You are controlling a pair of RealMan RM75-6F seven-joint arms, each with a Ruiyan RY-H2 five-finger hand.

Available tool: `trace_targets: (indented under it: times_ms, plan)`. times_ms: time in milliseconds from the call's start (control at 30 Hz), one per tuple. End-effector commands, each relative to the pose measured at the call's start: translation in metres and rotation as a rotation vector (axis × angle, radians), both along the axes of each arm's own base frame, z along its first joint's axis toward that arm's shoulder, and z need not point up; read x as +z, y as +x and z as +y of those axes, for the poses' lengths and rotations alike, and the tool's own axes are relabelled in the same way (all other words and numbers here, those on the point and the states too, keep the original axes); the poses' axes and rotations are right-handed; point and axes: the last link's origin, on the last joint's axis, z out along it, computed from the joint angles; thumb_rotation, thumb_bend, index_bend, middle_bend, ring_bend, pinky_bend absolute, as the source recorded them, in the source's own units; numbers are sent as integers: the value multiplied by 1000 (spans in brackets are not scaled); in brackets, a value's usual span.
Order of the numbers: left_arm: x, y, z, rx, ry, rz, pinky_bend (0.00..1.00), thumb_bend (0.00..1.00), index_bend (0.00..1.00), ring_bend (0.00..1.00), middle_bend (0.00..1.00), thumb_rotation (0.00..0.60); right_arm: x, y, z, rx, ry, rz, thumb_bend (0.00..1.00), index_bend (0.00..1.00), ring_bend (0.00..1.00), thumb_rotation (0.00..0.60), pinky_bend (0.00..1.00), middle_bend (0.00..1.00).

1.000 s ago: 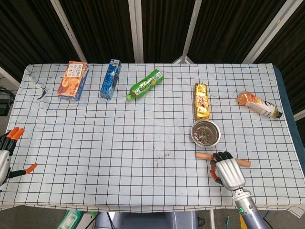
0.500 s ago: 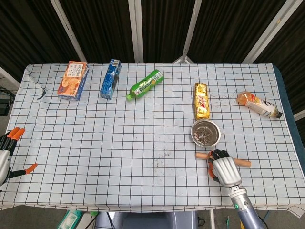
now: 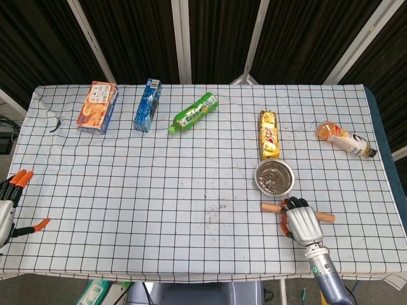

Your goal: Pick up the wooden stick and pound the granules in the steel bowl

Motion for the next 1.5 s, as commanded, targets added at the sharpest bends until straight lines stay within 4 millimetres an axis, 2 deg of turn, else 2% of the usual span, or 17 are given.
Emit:
trace_targets:
  times_ms: [33, 300, 467, 867, 1000, 1133, 1367, 1500]
  plan:
    - [0, 0, 0, 2, 1, -1, 0, 37, 0, 0, 0, 600, -1, 0, 0, 3, 4, 2, 442, 298, 238, 600, 276, 324]
    - [0, 0, 0, 1, 0, -3, 0, 37, 0, 0, 0, 600, -2, 3, 5, 18, 23, -2, 442, 361, 257, 600, 276, 331]
    - [1, 0, 0, 0, 1, -3, 0, 37, 0, 0, 0, 600, -1, 8, 11, 35, 38, -20, 442, 421, 296, 600, 277, 384]
    - [0, 0, 0, 0, 1, -7, 0, 37, 0, 0, 0, 600, -1, 14, 17, 61, 50, -32, 442, 425, 299, 600, 277, 391]
    - [1, 0, 0, 1, 2, -8, 0, 37, 0, 0, 0, 600, -1, 12, 16, 59, 52, -24, 442, 263, 237, 600, 276, 321]
    - [0, 0, 0, 0, 1, -8, 0, 37, 0, 0, 0, 600, -2, 13, 15, 69, 47, -11, 442, 179, 196, 600, 264, 283]
    - [1, 0, 0, 2, 1, -11, 0, 37, 0, 0, 0, 600, -5, 10, 13, 53, 47, 13, 442, 95, 183, 600, 264, 268]
    - [1, 0, 0, 3, 0, -12, 0, 37, 0, 0, 0, 600, -3, 9, 12, 48, 42, 19, 442, 90, 183, 600, 263, 268]
